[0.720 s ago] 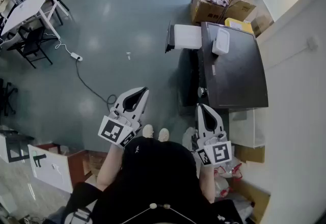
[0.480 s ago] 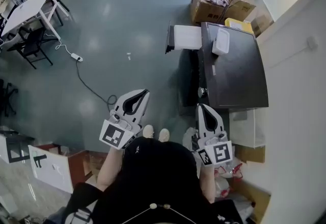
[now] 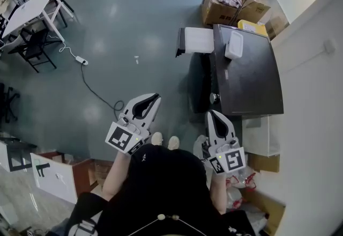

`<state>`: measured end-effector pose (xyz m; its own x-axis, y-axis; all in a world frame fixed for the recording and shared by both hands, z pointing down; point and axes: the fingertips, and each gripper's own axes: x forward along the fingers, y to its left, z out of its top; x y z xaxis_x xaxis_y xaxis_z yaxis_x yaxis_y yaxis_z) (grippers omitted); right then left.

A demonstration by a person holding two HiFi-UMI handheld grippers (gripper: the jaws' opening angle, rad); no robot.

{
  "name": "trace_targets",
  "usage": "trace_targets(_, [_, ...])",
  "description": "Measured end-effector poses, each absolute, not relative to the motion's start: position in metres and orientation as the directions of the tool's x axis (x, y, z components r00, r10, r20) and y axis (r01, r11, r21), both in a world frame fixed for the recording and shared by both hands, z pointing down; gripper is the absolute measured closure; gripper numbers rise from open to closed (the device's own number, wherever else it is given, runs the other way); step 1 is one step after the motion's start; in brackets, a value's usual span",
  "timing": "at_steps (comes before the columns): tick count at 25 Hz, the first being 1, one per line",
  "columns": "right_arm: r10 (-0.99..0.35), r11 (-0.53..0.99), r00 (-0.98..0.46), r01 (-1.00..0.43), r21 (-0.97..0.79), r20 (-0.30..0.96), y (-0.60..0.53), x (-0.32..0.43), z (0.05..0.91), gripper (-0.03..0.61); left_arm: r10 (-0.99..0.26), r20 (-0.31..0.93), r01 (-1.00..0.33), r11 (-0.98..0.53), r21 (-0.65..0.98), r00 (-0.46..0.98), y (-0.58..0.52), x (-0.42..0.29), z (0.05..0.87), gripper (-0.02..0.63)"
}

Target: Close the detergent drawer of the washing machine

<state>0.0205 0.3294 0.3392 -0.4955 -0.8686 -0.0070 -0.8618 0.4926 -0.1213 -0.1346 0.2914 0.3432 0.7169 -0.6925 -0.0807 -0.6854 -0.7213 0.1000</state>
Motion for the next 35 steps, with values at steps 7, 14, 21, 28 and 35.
trace_targets(7, [-0.869, 0.490, -0.495, -0.862, -0.131, 0.004, 0.323, 0.003, 0.348, 0.575, -0.667, -0.057, -0.655, -0.741, 0.149, 0.743, 0.285, -0.145, 0.353, 0.604])
trace_targets(14, [-0.884, 0.459, -0.465, -0.882, -0.105, 0.043, 0.314, -0.009, 0.363, 0.574, -0.614, -0.040, -0.594, -0.776, 0.215, 0.788, 0.274, -0.150, 0.366, 0.522])
trace_targets(21, [-0.865, 0.479, -0.492, -0.868, -0.127, 0.098, 0.285, -0.018, 0.382, 0.561, -0.595, -0.014, -0.566, -0.771, 0.292, 0.803, 0.254, -0.148, 0.383, 0.522])
trace_targets(28, [-0.848, 0.492, -0.511, -0.858, -0.149, 0.143, 0.234, -0.010, 0.407, 0.541, -0.595, 0.024, -0.561, -0.743, 0.365, 0.803, 0.205, -0.137, 0.409, 0.522])
trace_targets(35, [-0.823, 0.501, -0.530, -0.847, -0.179, 0.206, 0.154, 0.009, 0.437, 0.537, -0.622, 0.097, -0.591, -0.668, 0.452, 0.777, 0.124, -0.120, 0.448, 0.522])
